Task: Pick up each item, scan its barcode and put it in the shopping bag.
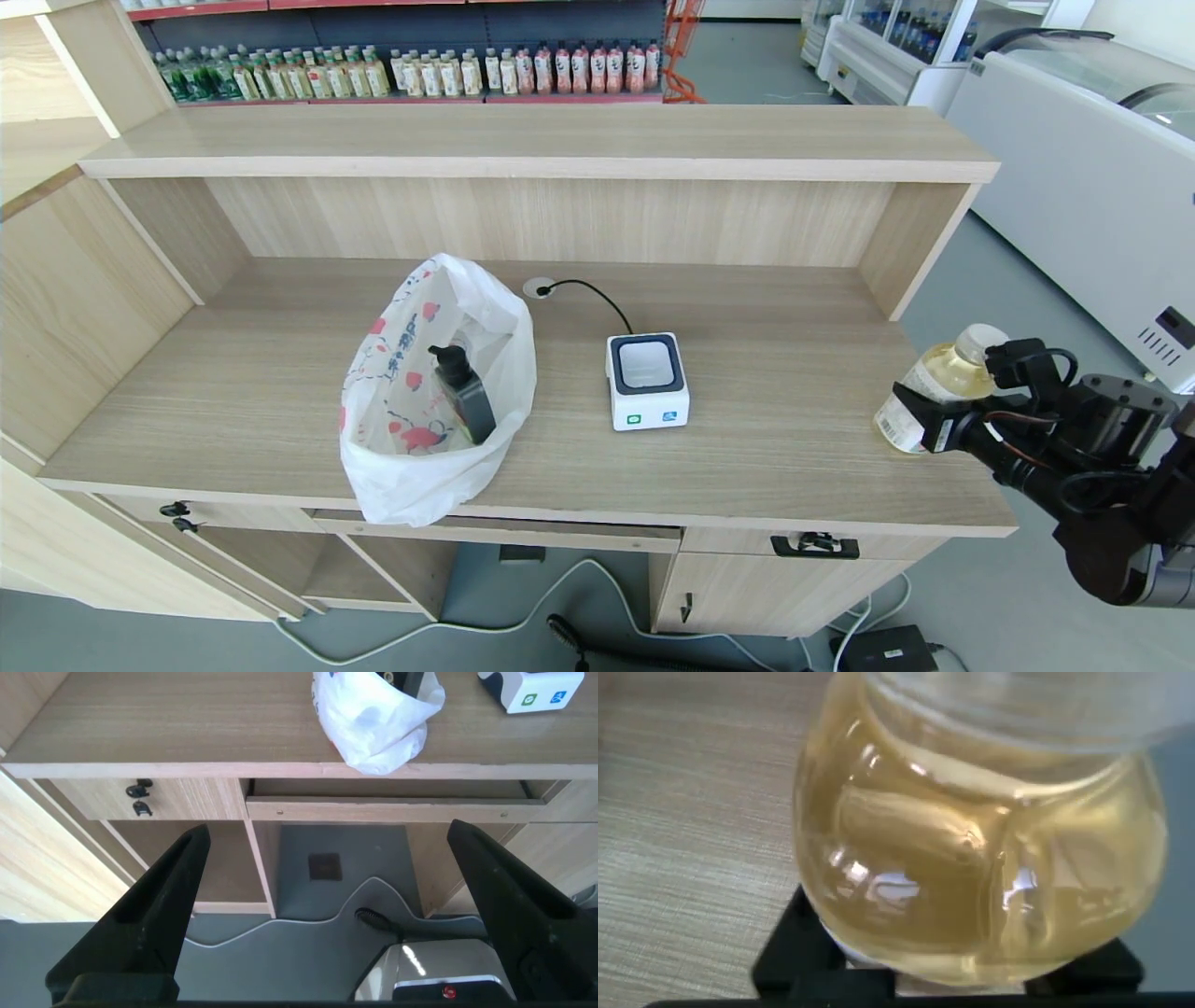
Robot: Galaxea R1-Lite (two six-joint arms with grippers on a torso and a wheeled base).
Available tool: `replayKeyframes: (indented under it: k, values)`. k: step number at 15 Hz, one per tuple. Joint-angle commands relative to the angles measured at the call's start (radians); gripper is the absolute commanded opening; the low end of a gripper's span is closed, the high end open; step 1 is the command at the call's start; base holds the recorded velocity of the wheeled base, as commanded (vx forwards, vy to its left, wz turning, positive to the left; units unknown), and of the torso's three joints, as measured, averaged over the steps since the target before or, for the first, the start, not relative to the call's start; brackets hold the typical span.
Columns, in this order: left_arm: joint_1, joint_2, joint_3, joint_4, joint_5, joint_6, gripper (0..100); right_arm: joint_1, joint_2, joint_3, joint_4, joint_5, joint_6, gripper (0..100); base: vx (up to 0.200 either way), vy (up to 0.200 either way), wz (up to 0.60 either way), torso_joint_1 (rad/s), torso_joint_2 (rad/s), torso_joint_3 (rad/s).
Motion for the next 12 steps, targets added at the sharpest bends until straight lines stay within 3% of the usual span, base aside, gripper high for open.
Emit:
replayKeyframes:
  k: [1, 10, 12]
  values:
    - [0.001, 0.0, 0.0, 0.0, 0.0, 0.0, 100, -0.002, 0.015, -0.012, 0.004, 0.0, -0.001, 0, 0.0, 0.0, 0.0, 0.0, 0.0, 0.0]
    - [-0.001, 0.0, 0.0, 0.0, 0.0, 0.0, 100, -0.019, -0.014, -0.03, -0.019, 0.009, 0.019, 0, 0.0, 0.0, 0.0, 0.0, 0.0, 0.0]
    - [0.001, 0.0, 0.0, 0.0, 0.0, 0.0, 100, 0.017, -0.221, -0.013, 0.14, 0.087, 0.154, 0, 0.0, 0.0, 0.0, 0.0, 0.0, 0.0]
